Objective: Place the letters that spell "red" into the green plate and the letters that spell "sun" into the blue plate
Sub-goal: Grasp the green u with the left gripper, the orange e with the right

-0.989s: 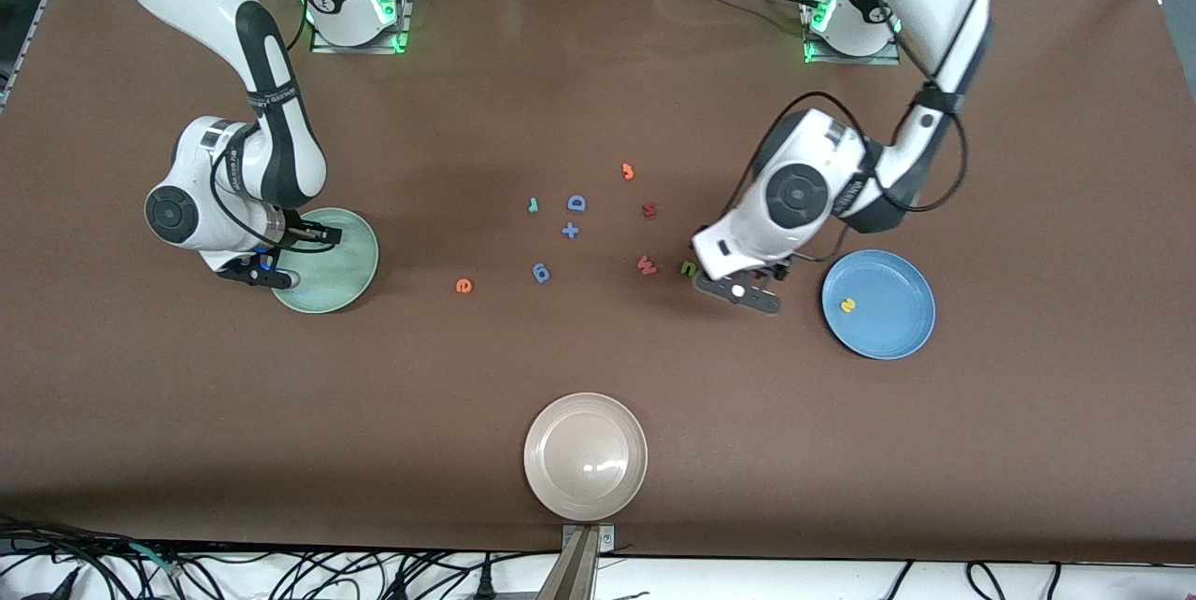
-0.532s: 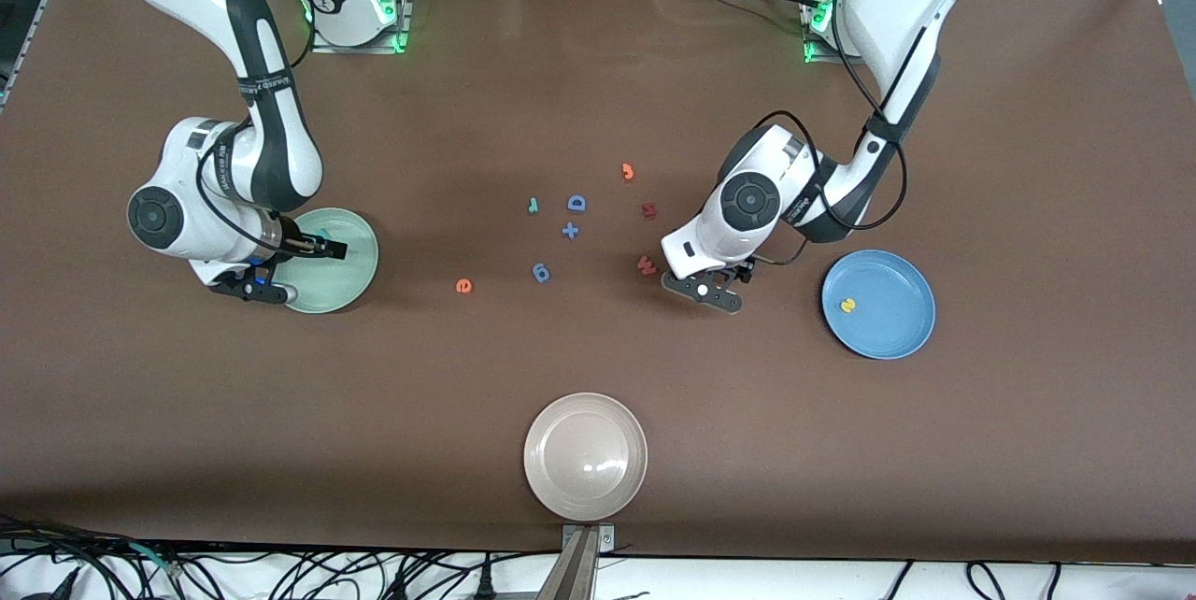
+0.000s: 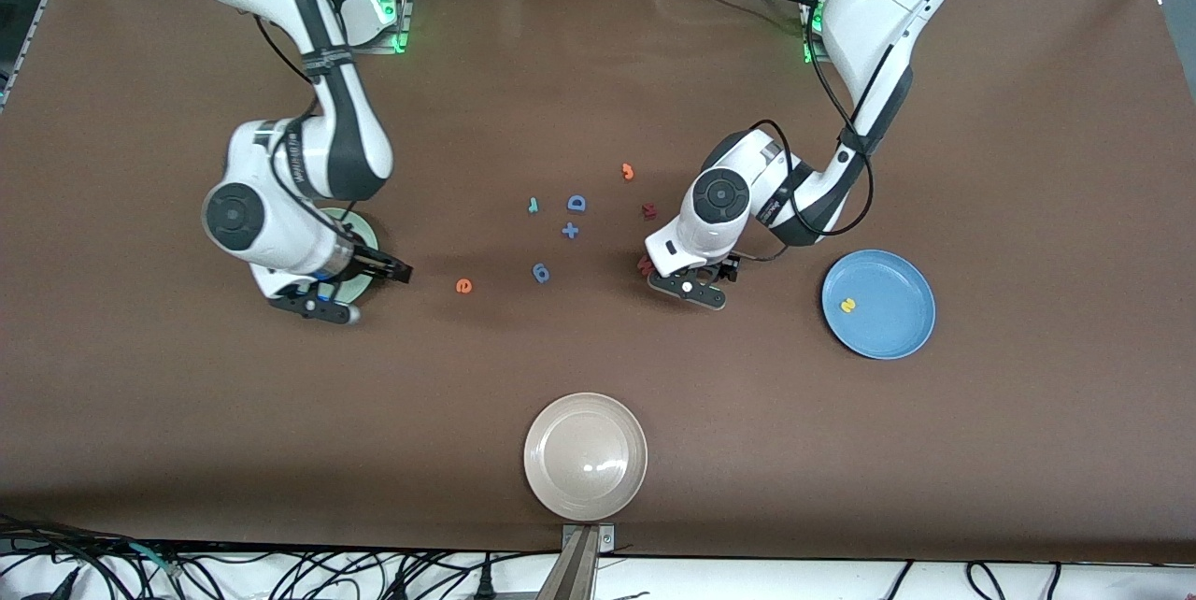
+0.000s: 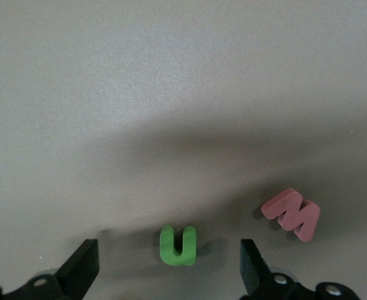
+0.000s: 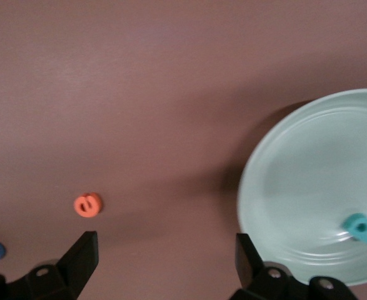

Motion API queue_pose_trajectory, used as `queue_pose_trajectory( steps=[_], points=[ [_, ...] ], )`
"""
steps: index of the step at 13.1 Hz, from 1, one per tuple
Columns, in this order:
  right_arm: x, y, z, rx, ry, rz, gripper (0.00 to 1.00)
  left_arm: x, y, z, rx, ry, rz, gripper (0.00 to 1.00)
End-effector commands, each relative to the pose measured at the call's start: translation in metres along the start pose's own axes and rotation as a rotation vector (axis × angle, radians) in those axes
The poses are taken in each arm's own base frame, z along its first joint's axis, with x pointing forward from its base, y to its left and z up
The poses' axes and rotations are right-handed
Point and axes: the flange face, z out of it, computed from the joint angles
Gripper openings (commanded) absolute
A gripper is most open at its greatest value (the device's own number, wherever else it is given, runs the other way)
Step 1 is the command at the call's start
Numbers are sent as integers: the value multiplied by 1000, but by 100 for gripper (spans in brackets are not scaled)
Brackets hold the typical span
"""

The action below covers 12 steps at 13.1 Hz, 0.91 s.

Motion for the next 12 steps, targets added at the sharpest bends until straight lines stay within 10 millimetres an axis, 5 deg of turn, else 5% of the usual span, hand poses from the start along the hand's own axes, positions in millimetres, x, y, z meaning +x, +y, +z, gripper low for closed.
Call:
queue_pose_trajectory(
  steps=[1,4,8,12],
  points=[
    [1,-35,31,11,25,58,97,-4,13,9,24,3,-15,96],
    [-7,-59,67,24,65,78,95,-5,16,9,25,3,-12,86],
    [-14,-75,90,32,98,105,95,-3,12,5,26,5,-18,5],
    [-18,-81,111,31,121,108,91,1,0,-22,42,11,-27,0]
  ],
)
